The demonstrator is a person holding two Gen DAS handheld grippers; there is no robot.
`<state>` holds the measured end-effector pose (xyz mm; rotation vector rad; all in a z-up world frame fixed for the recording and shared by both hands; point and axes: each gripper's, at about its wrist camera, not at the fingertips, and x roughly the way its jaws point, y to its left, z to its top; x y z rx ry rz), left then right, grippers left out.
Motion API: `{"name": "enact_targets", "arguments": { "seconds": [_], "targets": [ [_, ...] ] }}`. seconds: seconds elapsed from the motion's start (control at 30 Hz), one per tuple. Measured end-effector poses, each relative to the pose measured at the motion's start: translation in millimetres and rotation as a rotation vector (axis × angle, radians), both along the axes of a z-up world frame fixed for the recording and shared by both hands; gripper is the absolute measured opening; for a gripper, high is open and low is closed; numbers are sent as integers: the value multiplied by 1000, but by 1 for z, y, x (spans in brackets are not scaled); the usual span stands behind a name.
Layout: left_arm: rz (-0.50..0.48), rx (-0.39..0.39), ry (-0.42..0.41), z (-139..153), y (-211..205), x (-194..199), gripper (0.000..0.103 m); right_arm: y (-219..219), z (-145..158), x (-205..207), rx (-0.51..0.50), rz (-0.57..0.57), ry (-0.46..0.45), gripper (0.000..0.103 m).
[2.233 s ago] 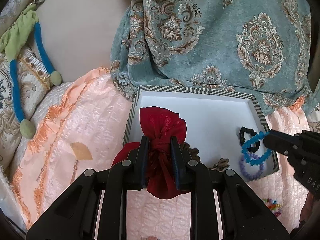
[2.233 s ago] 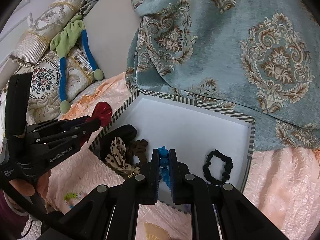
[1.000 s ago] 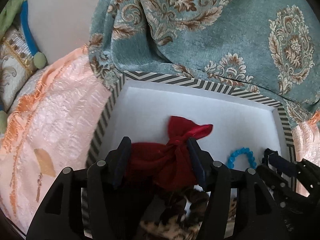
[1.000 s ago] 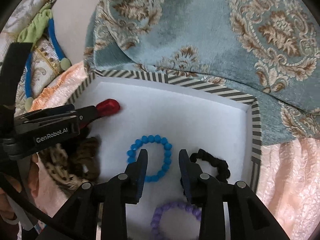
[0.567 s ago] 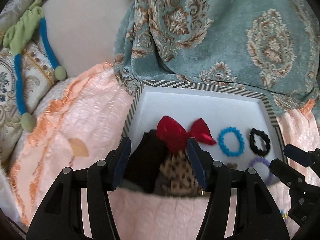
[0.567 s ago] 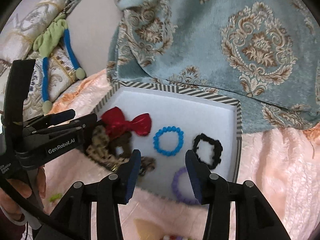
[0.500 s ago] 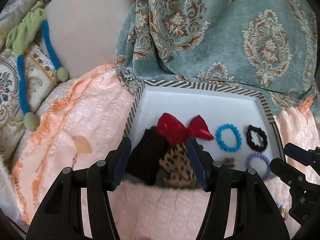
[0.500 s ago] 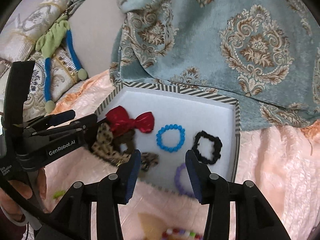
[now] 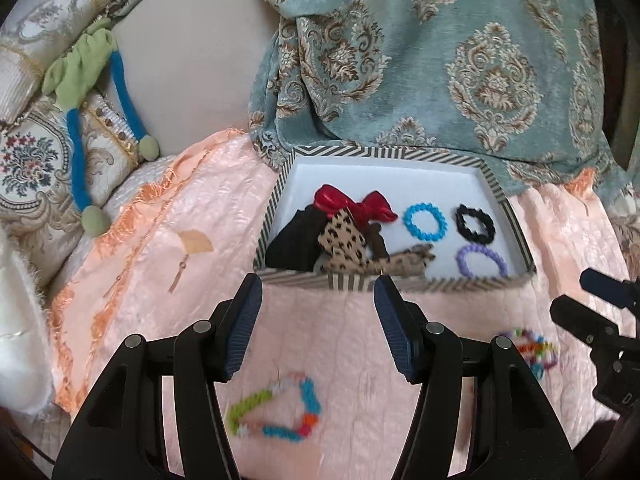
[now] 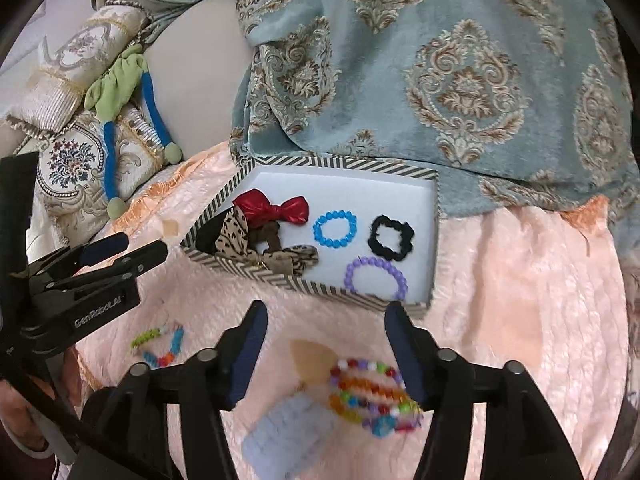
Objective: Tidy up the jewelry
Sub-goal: 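Withdraw both grippers from the tray toward the remaining bracelets and scrunchie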
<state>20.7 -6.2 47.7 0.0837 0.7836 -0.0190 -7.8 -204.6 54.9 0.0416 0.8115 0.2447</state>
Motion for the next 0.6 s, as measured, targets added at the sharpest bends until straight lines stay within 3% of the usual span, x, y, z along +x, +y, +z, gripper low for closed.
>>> {"name": "enact_targets", "arguments": {
  "seconds": [0.33, 0.6],
  "targets": [
    [-15, -11, -31, 5, -11, -50, 58, -13, 1, -41, 17, -21, -9, 59],
    [-34, -12, -26, 3, -18, -69, 58, -19, 2, -57, 29, -41, -10, 60]
  ]
}}
